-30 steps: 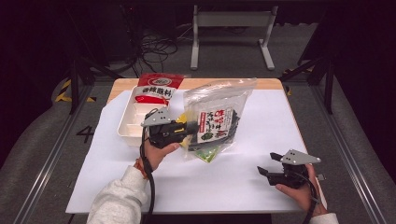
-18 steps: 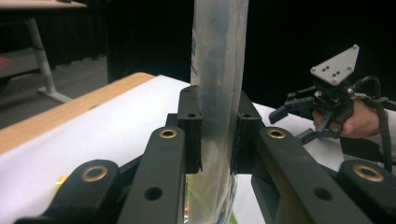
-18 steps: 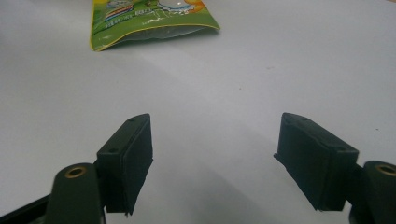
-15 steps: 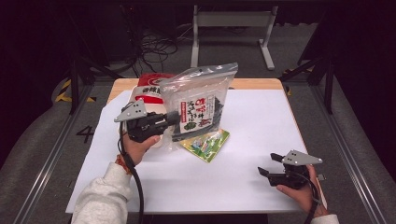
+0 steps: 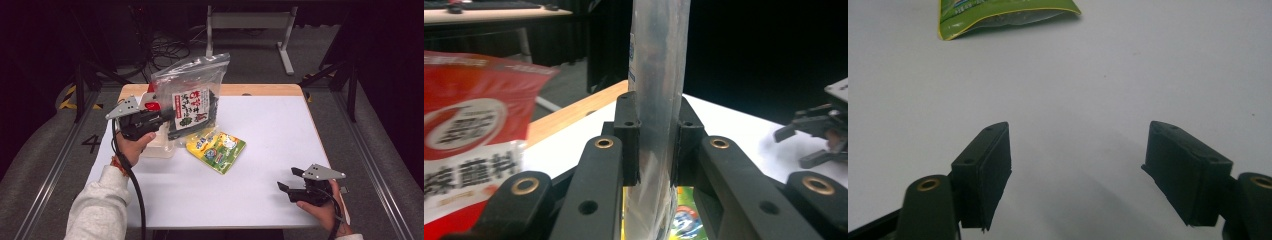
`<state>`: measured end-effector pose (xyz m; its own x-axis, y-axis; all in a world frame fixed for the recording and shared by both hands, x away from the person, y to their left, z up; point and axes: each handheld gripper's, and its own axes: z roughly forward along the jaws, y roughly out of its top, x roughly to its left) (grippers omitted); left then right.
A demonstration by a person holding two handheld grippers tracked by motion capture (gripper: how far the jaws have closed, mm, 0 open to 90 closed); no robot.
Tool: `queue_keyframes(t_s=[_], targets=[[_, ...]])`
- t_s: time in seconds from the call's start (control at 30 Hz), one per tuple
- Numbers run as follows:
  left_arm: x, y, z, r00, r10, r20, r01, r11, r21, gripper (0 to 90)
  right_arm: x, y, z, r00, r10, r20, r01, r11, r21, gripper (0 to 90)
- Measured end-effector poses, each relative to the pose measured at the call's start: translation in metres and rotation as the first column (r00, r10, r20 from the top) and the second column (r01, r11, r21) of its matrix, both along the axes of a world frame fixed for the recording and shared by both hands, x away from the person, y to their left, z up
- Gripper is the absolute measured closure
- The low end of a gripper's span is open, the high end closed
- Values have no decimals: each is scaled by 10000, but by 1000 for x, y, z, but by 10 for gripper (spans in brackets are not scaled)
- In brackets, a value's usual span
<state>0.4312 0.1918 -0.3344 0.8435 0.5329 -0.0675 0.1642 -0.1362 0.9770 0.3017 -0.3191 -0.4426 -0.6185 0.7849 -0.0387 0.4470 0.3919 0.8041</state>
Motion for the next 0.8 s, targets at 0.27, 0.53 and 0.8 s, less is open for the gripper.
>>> queue_keyframes(t_s=[0.27,0.53,0.8], targets=[[13,21,0,9973,734,-21,-733,9971,196,787,-1,0,-2,10000,-14,-71,14,10000,-4,267],[23,47,-3,9920,1257,-79,-1256,9921,37,786,-6,-2,-5,9998,-142,-172,140,9998,-117,266],[27,59,-7,9867,1621,75,-1622,9864,249,786,-13,-4,-5,9994,-303,-154,301,9995,-126,262]])
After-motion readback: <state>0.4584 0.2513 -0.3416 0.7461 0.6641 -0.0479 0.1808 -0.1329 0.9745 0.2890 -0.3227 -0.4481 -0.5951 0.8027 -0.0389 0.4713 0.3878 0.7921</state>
